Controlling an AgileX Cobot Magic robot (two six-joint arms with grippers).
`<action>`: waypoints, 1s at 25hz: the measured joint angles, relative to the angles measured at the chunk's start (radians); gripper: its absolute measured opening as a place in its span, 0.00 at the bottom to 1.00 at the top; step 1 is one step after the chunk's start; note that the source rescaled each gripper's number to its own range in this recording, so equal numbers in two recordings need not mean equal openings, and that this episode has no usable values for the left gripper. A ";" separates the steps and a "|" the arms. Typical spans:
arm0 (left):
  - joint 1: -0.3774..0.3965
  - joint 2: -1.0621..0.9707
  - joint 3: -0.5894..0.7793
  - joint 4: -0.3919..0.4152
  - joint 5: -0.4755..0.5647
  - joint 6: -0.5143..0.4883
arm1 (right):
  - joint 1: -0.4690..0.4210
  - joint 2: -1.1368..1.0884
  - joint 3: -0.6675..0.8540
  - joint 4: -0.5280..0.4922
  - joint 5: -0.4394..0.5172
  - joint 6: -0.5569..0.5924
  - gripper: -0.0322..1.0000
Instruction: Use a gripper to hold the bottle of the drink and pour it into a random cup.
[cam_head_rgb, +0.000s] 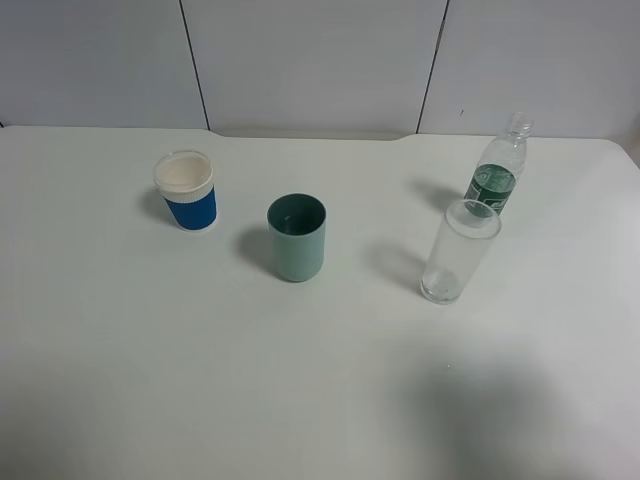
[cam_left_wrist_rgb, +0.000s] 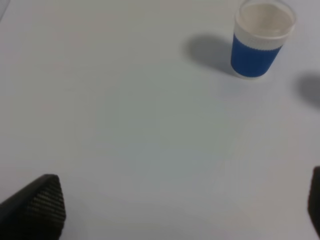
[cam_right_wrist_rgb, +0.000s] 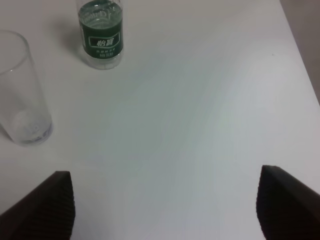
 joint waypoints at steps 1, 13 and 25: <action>0.000 0.000 0.000 0.000 0.000 0.000 | 0.000 0.000 0.000 0.000 0.000 0.000 0.56; 0.000 0.000 0.000 0.000 0.000 0.000 | 0.000 0.000 0.000 0.000 0.000 0.000 0.56; 0.000 0.000 0.000 0.000 0.000 0.000 | 0.000 0.000 0.000 0.000 0.000 0.000 0.56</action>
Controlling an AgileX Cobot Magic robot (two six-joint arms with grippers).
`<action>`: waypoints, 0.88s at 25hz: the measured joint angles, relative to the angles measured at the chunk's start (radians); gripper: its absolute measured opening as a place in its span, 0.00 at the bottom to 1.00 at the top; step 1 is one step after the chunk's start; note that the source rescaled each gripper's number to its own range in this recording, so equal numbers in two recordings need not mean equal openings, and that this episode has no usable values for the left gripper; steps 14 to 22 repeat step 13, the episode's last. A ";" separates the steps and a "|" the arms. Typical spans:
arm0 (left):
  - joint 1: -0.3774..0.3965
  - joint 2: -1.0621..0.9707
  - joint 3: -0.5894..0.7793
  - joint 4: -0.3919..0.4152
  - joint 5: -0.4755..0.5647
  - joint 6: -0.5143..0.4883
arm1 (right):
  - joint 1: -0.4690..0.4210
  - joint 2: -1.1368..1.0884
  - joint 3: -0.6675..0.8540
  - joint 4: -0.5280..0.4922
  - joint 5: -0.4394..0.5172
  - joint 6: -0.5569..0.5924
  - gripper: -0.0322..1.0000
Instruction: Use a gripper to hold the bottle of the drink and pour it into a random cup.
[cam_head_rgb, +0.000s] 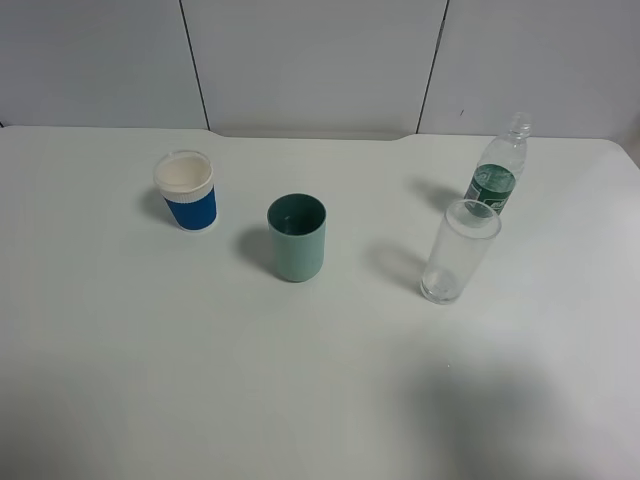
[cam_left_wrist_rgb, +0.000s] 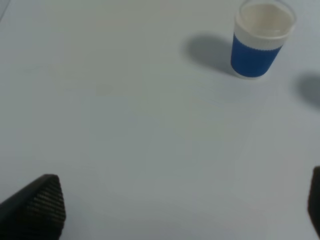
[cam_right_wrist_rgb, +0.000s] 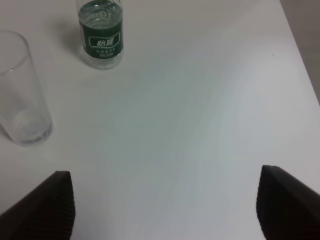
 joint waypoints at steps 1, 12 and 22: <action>0.000 0.000 0.000 0.000 0.000 0.000 | 0.000 0.000 0.000 0.000 0.000 0.000 0.56; 0.000 0.000 0.000 0.000 0.000 0.000 | 0.000 0.000 0.000 0.000 0.000 0.000 0.56; 0.000 0.000 0.000 0.000 0.000 0.000 | 0.000 0.000 0.000 0.000 0.000 0.000 0.56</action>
